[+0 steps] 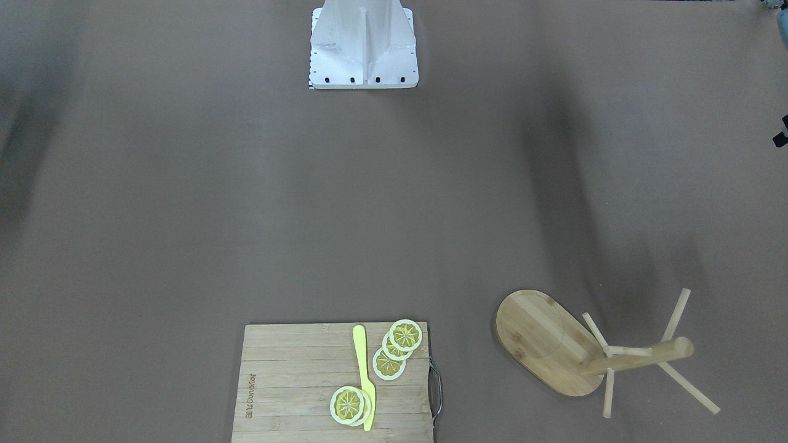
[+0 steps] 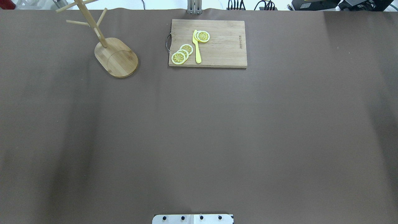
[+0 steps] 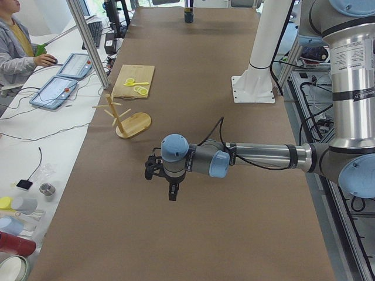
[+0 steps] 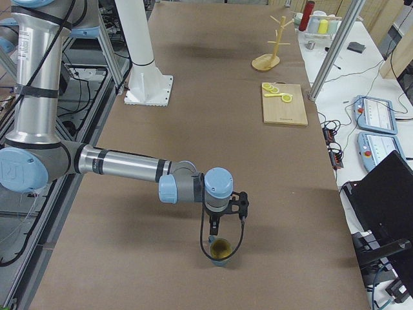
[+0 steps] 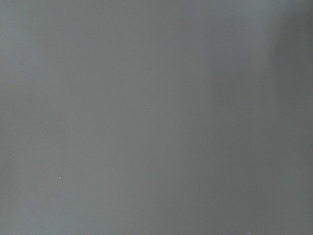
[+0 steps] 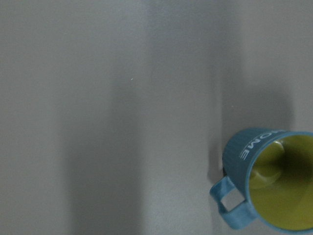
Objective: Hang cup on storage rack
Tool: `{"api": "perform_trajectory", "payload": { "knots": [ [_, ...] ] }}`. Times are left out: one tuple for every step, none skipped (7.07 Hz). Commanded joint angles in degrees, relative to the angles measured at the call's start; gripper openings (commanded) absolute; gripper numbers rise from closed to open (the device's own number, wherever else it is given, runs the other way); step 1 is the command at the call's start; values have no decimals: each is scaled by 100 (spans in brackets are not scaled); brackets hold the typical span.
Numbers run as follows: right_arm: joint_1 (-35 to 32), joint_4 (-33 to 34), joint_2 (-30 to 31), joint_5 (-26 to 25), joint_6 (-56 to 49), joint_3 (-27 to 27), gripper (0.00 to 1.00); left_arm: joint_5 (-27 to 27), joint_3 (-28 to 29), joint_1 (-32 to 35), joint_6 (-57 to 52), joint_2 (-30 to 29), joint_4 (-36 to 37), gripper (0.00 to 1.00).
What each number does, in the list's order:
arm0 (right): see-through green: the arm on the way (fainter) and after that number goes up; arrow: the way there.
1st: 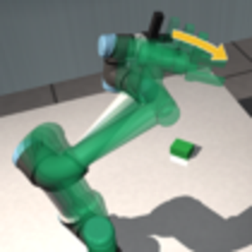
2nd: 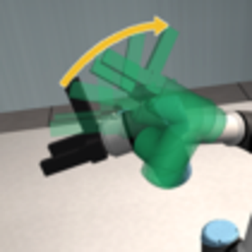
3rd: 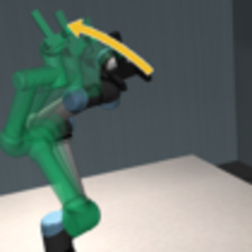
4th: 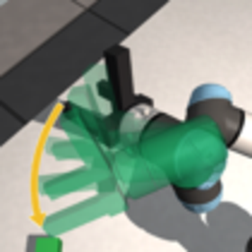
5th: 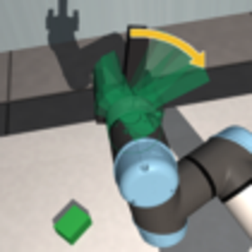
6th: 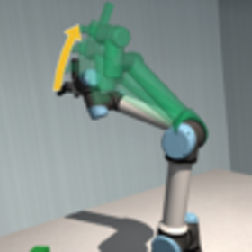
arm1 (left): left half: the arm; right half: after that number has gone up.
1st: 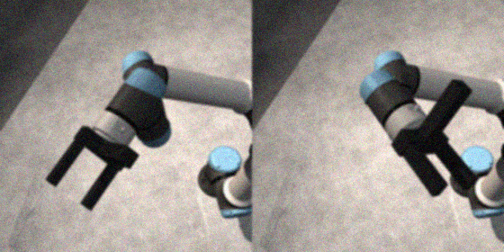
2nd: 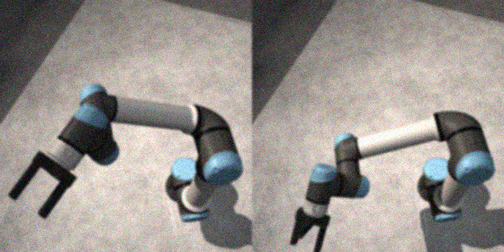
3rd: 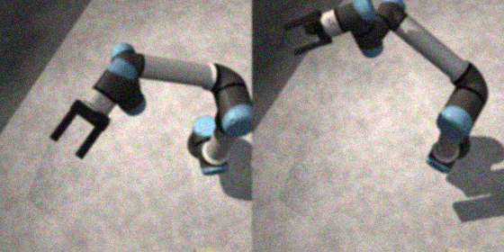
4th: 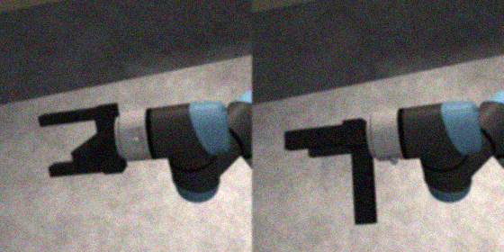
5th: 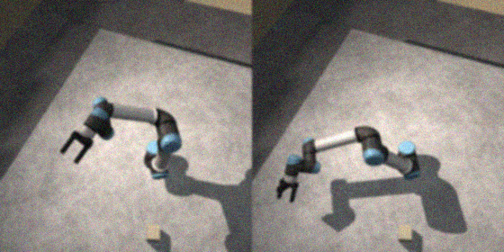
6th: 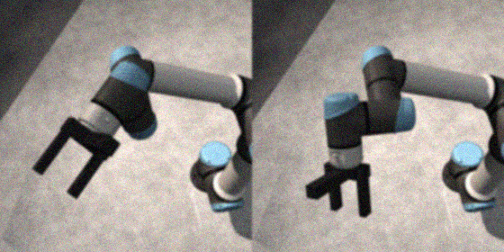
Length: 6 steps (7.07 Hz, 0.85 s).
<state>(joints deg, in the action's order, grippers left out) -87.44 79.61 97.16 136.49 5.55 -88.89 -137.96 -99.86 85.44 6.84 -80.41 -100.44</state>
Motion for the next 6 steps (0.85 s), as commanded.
{"api": "perform_trajectory", "payload": {
  "knots": [
    [-202,19,-417,-52,-167,635,100,6,1,-1,1,-1,-2,98],
    [-264,20,-435,-174,-229,793,100,6,10,-1,1,8,-2,98],
    [-343,2,-513,-306,-369,1090,100,6,1,-1,10,8,-2,98],
    [-352,2,-523,-307,-562,1337,100,-3,1,-1,10,16,-2,98],
    [-396,2,-558,-316,-581,1417,100,-12,1,-1,10,16,-2,98],
    [-405,2,-558,-325,-582,1462,100,-38,-7,-1,10,16,-2,98]
  ]
}}
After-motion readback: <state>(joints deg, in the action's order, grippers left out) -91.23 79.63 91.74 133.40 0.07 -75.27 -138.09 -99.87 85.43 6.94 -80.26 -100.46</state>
